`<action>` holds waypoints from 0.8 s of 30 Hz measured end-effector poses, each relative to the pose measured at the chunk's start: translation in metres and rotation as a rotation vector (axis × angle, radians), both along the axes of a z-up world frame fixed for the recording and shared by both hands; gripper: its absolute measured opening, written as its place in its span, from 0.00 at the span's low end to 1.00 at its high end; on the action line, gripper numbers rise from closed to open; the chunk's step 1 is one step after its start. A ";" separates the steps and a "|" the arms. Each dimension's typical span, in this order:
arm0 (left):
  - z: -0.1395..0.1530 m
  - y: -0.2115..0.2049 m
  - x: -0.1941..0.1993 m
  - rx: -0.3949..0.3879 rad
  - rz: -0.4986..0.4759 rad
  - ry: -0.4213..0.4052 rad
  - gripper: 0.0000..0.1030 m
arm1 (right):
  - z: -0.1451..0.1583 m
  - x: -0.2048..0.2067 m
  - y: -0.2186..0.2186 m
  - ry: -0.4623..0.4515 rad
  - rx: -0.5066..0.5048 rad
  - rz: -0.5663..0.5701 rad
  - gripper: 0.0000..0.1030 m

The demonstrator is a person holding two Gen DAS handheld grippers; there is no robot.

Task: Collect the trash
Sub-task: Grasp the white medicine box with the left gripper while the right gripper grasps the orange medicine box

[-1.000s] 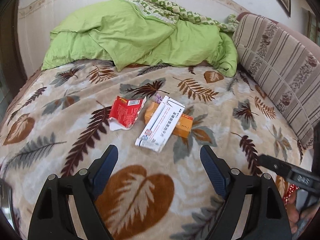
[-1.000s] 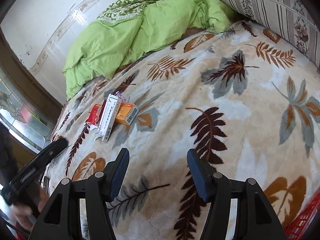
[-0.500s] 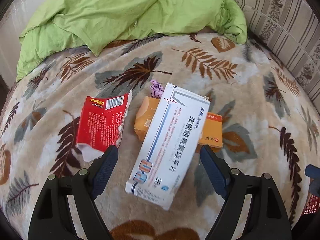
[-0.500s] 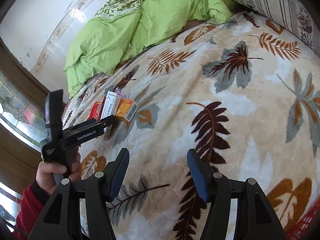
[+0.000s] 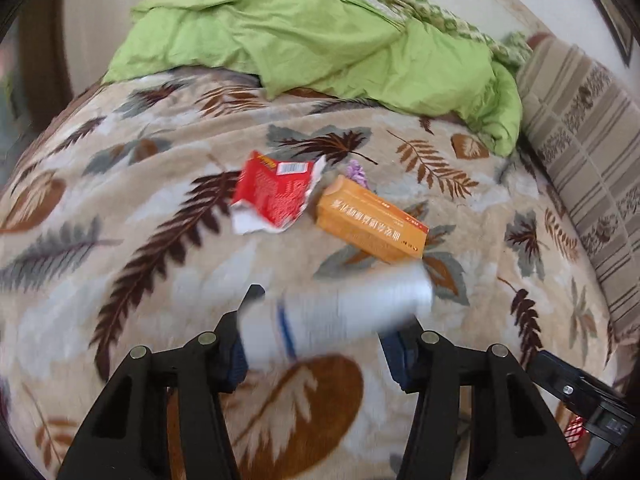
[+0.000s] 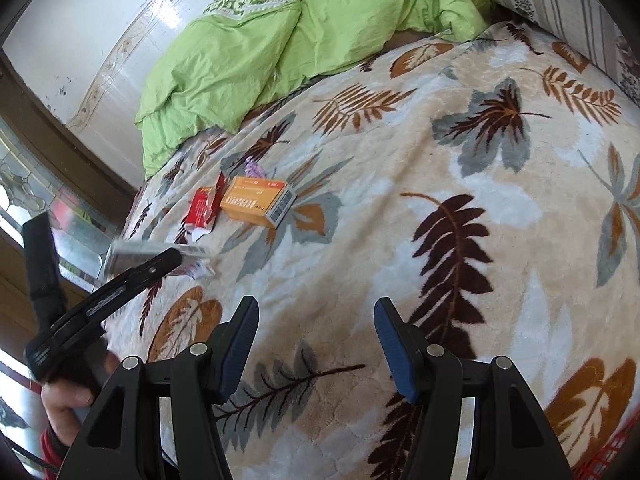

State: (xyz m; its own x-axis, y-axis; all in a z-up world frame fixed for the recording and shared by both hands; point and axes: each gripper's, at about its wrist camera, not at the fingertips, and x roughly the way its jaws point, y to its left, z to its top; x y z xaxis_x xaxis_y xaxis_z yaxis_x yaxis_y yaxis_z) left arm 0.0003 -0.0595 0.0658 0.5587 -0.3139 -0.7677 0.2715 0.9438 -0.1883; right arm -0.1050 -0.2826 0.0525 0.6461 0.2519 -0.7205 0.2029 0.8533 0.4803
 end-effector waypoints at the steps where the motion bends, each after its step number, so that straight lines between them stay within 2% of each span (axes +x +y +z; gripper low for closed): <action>1: -0.001 0.004 -0.003 -0.001 0.012 0.004 0.52 | 0.000 0.003 0.003 0.006 0.001 0.021 0.62; 4: -0.005 0.016 -0.001 0.015 0.039 -0.022 0.52 | 0.007 0.016 0.016 -0.013 -0.042 0.082 0.62; 7: -0.008 0.032 0.005 -0.037 0.063 -0.041 0.52 | 0.025 0.033 0.029 -0.079 -0.170 0.135 0.62; 8: -0.009 0.037 0.007 -0.052 0.069 -0.043 0.52 | 0.030 0.041 0.033 -0.093 -0.201 0.160 0.65; 12: -0.009 0.048 0.015 -0.075 0.066 -0.059 0.51 | 0.033 0.084 0.055 -0.109 -0.314 0.289 0.68; 17: -0.005 0.060 0.018 -0.090 0.077 -0.077 0.51 | 0.010 0.143 0.088 -0.062 -0.453 0.459 0.68; 19: -0.004 0.063 0.019 -0.097 0.076 -0.077 0.51 | -0.001 0.160 0.095 -0.040 -0.523 0.467 0.68; 24: -0.004 0.062 0.019 -0.092 0.057 -0.083 0.51 | -0.025 0.188 0.096 0.011 -0.599 0.476 0.68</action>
